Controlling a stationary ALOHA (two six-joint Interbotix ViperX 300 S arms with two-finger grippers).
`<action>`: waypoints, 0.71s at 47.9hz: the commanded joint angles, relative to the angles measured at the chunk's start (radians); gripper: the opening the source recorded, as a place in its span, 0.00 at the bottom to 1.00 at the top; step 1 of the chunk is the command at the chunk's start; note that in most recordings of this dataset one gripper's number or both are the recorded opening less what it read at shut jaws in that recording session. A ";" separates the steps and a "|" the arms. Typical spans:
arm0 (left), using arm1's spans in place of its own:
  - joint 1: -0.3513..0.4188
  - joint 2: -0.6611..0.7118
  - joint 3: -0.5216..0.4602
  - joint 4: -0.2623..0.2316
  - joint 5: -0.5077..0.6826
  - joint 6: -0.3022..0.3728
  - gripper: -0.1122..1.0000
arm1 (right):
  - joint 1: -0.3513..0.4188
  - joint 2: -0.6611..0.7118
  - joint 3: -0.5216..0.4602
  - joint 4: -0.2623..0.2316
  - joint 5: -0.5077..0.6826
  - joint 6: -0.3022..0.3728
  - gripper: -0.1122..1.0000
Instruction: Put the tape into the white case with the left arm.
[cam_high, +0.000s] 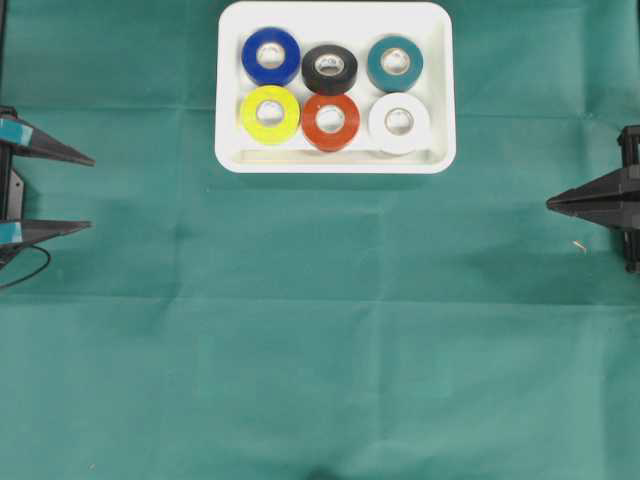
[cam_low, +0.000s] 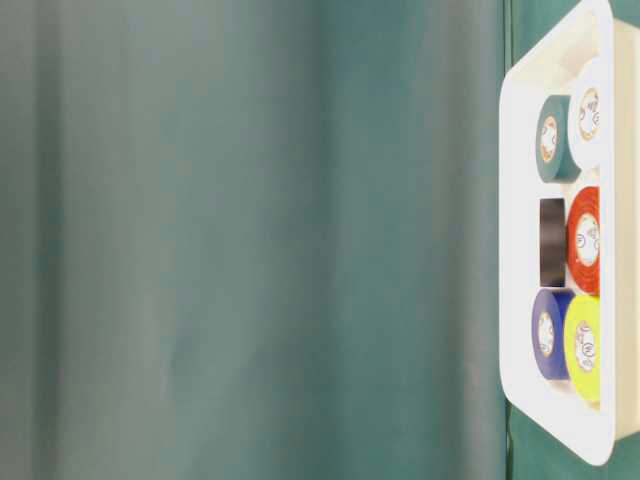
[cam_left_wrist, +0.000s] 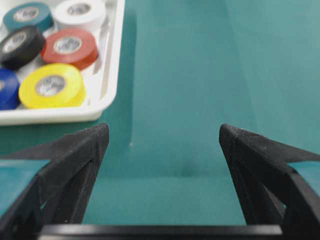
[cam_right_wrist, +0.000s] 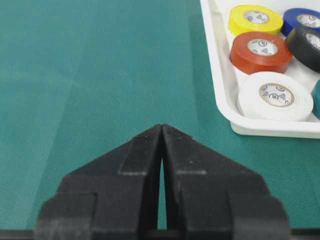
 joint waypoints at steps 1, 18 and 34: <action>0.011 0.008 -0.009 0.003 -0.008 0.003 0.99 | 0.000 0.006 0.000 -0.002 -0.014 0.002 0.02; 0.012 -0.003 0.002 0.003 -0.006 0.003 0.99 | 0.000 0.006 0.000 -0.002 -0.014 0.002 0.02; 0.012 -0.041 0.008 0.003 0.005 0.003 0.99 | -0.002 0.006 0.000 -0.002 -0.014 0.002 0.02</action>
